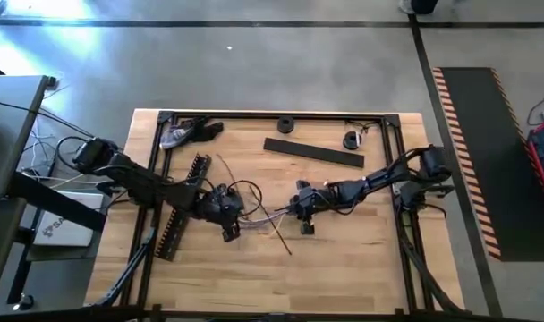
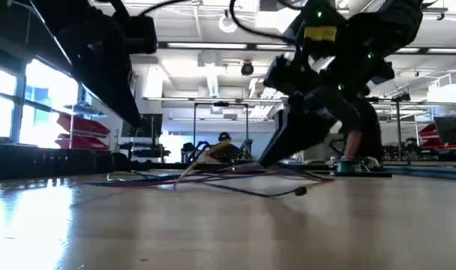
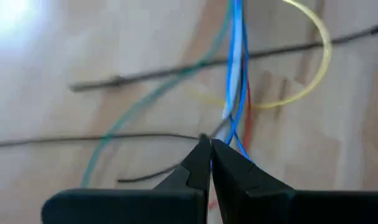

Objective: Ziptie cables
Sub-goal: Adjust the cable wires, then insert the right cable zip tie into the cable wires

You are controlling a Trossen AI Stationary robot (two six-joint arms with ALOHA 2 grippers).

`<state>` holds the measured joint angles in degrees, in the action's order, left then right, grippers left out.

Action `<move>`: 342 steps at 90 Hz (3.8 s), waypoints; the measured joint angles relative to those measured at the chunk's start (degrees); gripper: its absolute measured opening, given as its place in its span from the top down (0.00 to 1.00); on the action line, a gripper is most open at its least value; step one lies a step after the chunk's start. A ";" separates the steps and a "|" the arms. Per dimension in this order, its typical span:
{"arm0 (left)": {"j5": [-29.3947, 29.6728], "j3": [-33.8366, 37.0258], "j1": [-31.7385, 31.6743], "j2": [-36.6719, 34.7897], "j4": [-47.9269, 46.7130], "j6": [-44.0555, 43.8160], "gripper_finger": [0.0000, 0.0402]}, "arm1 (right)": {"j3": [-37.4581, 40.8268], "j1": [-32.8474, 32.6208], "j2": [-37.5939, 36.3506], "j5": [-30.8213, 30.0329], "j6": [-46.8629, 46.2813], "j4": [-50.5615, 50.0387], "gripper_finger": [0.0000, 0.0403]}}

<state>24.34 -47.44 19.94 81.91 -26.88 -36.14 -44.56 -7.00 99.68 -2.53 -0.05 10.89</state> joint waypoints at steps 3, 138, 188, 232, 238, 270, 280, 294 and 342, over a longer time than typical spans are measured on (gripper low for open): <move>1.05 -0.13 0.04 -0.58 -1.17 -0.58 1.00 | 0.00 -0.01 -0.73 0.13 -0.08 -0.56 0.82; 14.76 -0.35 5.63 -3.45 -19.77 -20.64 1.00 | -43.65 15.77 30.30 11.62 3.72 -23.36 0.84; 18.66 6.30 5.57 -3.32 -6.73 -21.56 1.00 | -42.79 15.24 22.21 -2.13 0.41 -30.83 1.00; 20.21 8.50 4.36 -3.28 2.14 -16.27 1.00 | -40.78 7.95 7.53 -6.27 -0.23 -63.11 1.00; 20.06 8.50 4.06 -3.28 3.15 -15.18 1.00 | -39.54 5.08 6.21 -6.20 -3.20 -68.75 1.00; 6.10 8.50 -3.10 0.04 9.12 -7.19 1.00 | -10.88 -8.17 0.07 2.32 -29.91 -50.13 1.00; 7.28 8.50 -7.06 3.47 13.02 -2.88 1.00 | -7.36 -9.00 -0.37 5.00 -32.98 -40.57 1.00; 5.59 8.50 -11.20 7.33 20.38 2.59 1.00 | -7.39 -9.14 -0.12 5.43 -34.69 -36.44 1.00; -3.06 8.50 -14.16 8.35 32.57 16.26 1.00 | -10.78 -9.74 -3.43 3.06 -20.83 -25.40 1.00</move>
<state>21.28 -38.94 5.78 90.26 5.70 -19.88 -55.34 -16.73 96.25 0.53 -20.88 -14.52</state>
